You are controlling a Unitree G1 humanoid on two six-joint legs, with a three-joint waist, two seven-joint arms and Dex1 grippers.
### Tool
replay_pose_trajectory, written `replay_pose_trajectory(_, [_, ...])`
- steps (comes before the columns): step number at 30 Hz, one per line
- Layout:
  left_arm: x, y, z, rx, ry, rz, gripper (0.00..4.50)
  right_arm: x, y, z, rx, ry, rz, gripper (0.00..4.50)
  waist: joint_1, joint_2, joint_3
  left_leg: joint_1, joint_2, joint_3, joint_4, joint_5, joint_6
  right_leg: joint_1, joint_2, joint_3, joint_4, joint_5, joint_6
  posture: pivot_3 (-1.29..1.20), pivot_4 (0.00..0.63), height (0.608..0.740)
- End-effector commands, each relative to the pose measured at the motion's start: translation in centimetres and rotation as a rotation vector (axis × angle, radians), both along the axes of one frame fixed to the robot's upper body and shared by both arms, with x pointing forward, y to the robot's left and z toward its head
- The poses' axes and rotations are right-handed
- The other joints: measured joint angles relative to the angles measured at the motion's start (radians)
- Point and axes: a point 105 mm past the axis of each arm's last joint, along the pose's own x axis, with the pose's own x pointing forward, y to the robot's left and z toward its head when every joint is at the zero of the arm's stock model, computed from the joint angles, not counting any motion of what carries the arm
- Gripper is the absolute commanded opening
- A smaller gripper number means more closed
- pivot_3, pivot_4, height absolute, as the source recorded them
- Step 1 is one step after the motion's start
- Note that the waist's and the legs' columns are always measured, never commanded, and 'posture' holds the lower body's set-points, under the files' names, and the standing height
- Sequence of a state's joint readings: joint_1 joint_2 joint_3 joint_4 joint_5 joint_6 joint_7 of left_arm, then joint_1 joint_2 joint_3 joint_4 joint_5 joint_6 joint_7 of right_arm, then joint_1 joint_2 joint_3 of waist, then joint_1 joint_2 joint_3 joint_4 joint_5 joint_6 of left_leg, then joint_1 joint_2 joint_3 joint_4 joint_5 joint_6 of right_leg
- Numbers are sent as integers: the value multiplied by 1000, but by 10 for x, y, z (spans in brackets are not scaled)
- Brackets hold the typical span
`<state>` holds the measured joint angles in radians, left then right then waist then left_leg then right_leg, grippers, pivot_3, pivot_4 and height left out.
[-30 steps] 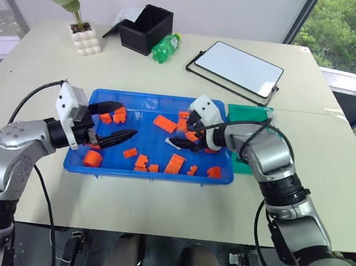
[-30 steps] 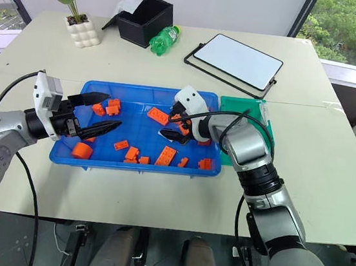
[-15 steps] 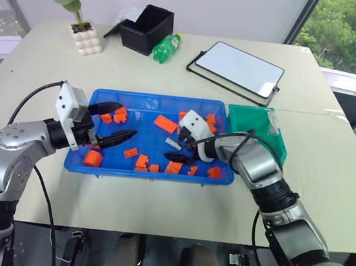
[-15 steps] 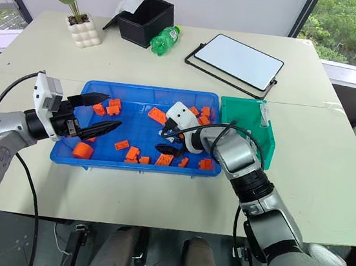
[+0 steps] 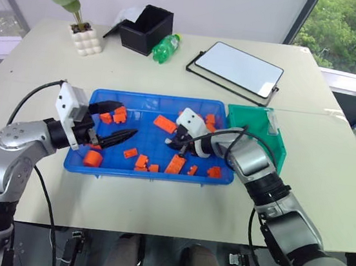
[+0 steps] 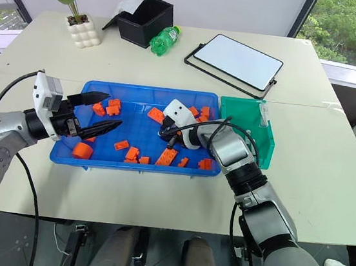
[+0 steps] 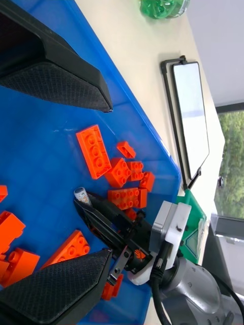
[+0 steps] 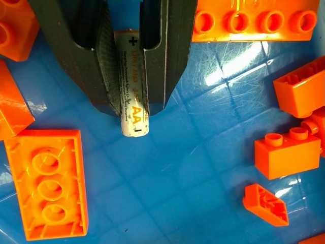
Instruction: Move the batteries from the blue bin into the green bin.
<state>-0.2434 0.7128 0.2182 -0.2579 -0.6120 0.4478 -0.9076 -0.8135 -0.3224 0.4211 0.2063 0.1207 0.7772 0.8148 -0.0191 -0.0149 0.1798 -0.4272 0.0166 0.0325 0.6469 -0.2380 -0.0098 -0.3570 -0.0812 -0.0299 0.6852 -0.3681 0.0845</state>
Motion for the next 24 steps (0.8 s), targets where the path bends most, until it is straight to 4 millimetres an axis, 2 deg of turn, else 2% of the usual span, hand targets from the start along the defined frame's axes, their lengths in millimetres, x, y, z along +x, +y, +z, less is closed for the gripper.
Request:
replay_pose_trajectory(1, [-6, -3, 9, 5, -35, -28, 4500, 1, 2, 9, -5, -25, 8, 59, 0, 0, 0, 0, 0, 0, 0, 0, 0, 0, 0, 0, 0, 0, 0, 0, 150, 740])
replay_pose_trajectory(3, [-8, -6, 6, 21, -9, -64, 4500, 7, -4, 26, 2, -77, -6, 59, 0, 0, 0, 0, 0, 0, 0, 0, 0, 0, 0, 0, 0, 0, 0, 0, 150, 740])
replay_pose_trajectory(7, [-6, -5, 7, 49, -1, -104, 4500, 17, -23, 90, 60, -199, -41, 59, 4, 1, 1, -1, 0, 0, 0, 0, 0, -1, 0, 0, 0, 0, 0, 0, 150, 740])
replay_pose_trajectory(10, [1, -3, 10, 52, -6, -111, 4500, 25, -51, 143, 105, -296, -129, 59, 5, 1, 1, -1, 0, 0, 0, 0, 0, -1, 0, 0, 0, 0, 0, 0, 150, 740])
replay_pose_trajectory(12, [4, -4, 9, 50, -5, -117, 4500, 22, -70, 158, 80, -337, -158, 59, 6, 1, 1, -1, 0, 0, 0, 0, 0, -1, 0, 0, 0, 0, 0, 0, 150, 740])
replay_pose_trajectory(17, [9, -9, 6, 40, -5, -147, 4500, 12, -108, 157, 15, -342, -239, 59, 4, 1, 1, -1, 0, 1, -1, -1, 2, 0, -1, 0, -2, 0, 0, 0, 150, 740])
replay_pose_trajectory(20, [12, -14, 5, 37, -6, -167, 4500, 2, -132, 144, -25, -306, -307, 59, 3, 1, 1, -1, 0, 1, -1, -1, 2, -1, -1, 0, -2, 0, 0, 0, 150, 740])
replay_pose_trajectory(24, [14, -19, 3, 30, -1, -190, 4500, -7, -155, 125, -63, -272, -385, 59, 4, 1, 1, -1, 0, 1, -1, -1, 2, -1, -1, 0, -2, 0, 0, 0, 150, 740])
